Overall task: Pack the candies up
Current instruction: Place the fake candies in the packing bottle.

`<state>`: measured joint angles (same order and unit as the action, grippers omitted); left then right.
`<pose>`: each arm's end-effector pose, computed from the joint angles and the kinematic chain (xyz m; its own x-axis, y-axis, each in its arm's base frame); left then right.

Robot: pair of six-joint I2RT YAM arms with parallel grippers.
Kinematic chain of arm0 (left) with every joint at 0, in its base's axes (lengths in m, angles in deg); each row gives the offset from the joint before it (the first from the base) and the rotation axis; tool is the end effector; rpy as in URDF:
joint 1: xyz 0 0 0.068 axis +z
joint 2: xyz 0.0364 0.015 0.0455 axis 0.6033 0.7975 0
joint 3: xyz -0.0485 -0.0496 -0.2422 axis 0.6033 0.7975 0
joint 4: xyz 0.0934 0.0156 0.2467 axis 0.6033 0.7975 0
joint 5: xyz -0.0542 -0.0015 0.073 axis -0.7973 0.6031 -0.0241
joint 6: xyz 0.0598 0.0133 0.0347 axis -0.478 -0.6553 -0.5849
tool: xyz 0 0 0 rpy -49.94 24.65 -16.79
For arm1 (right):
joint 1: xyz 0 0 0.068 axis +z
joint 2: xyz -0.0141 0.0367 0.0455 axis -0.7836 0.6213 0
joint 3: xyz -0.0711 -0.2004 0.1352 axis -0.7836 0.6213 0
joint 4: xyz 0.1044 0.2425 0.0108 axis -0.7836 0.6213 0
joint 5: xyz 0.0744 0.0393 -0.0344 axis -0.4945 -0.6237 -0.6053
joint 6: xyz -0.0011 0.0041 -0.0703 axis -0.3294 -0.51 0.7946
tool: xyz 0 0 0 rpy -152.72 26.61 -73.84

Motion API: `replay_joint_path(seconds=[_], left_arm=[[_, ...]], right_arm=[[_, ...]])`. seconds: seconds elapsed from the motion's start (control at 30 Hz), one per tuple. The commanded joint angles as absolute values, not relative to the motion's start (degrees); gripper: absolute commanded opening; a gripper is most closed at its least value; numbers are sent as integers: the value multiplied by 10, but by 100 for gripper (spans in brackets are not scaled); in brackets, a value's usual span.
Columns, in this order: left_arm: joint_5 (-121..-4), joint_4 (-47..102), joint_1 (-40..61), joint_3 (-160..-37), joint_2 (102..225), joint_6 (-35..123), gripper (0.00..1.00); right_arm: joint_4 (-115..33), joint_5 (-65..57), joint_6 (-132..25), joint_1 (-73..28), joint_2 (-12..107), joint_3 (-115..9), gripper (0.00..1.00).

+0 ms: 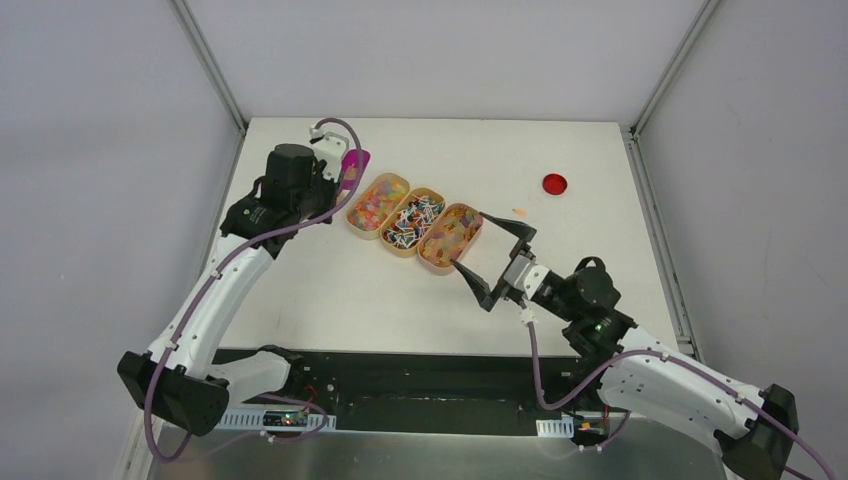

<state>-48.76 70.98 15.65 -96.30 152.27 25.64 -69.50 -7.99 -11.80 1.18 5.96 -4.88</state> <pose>0.2465 -0.0911 0.3397 -0.5017 0.3277 -0.8006 0.3564 0.9216 0.1538 0.1208 0.1778 0.3100 0.6481 -0.0781 -0.7575 -0.6389 0.4855 -0.5967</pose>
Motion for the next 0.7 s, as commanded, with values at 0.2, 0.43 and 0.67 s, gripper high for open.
replay_joint_path(seconds=[0.2, 0.43, 0.67], left_arm=[[-481, 754, 229, -1041, 1554, 151, 0], [-464, 808, 237, -1088, 1583, 114, 0], [-438, 815, 251, -1087, 1589, 109, 0]], right_arm=[[-693, -97, -146, 11, 28, -36, 100], [-696, -111, -152, 11, 19, -35, 100], [-700, -123, -164, 12, 13, -34, 100]])
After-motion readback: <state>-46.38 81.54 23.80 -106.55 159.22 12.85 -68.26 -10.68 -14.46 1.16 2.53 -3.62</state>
